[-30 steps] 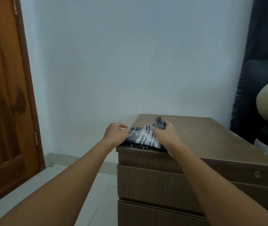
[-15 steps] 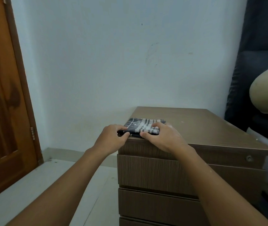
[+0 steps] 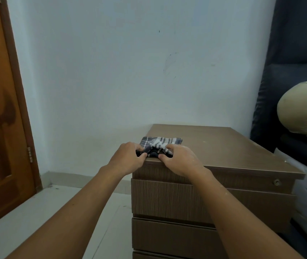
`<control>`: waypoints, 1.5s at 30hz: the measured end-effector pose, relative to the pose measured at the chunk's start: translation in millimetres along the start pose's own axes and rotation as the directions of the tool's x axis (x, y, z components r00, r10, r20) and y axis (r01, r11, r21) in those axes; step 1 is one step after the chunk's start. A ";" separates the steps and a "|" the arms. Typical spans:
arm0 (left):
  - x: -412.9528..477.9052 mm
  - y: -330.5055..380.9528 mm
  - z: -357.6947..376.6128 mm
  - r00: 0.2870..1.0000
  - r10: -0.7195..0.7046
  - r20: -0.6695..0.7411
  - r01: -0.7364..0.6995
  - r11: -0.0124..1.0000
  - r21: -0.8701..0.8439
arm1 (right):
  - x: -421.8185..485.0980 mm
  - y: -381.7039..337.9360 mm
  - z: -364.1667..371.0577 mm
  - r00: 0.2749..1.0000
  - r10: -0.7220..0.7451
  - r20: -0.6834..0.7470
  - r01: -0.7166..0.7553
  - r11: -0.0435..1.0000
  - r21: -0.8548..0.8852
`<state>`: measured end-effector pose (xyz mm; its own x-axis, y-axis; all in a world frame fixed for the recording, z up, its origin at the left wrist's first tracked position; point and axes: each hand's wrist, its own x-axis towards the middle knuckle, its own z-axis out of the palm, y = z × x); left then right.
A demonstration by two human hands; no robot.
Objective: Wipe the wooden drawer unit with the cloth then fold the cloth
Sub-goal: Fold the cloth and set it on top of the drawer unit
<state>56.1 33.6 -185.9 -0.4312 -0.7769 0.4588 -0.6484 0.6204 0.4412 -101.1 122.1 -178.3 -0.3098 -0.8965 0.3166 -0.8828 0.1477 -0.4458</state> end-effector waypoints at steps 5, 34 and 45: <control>8.4 8.9 -5.4 0.993 -0.003 0.120 -0.007 0.996 0.084 | -4.3 0.9 -8.7 1.000 0.014 0.024 -0.018 0.990 0.142; -0.5 20.8 3.0 0.973 0.190 0.131 -0.175 0.978 -0.116 | 26.2 -10.2 5.9 0.922 0.387 0.011 -0.380 0.898 0.221; -7.8 -1.0 7.6 0.997 0.073 0.040 -0.067 0.990 -0.127 | 13.2 -8.2 4.4 0.947 0.316 -0.052 -0.292 0.919 0.266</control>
<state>55.4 38.1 -195.8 -0.5021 -0.7333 0.4585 -0.5331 0.6799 0.5036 -96.3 107.3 -174.1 -0.5911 -0.7809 0.2021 -0.6267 0.2868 -0.7245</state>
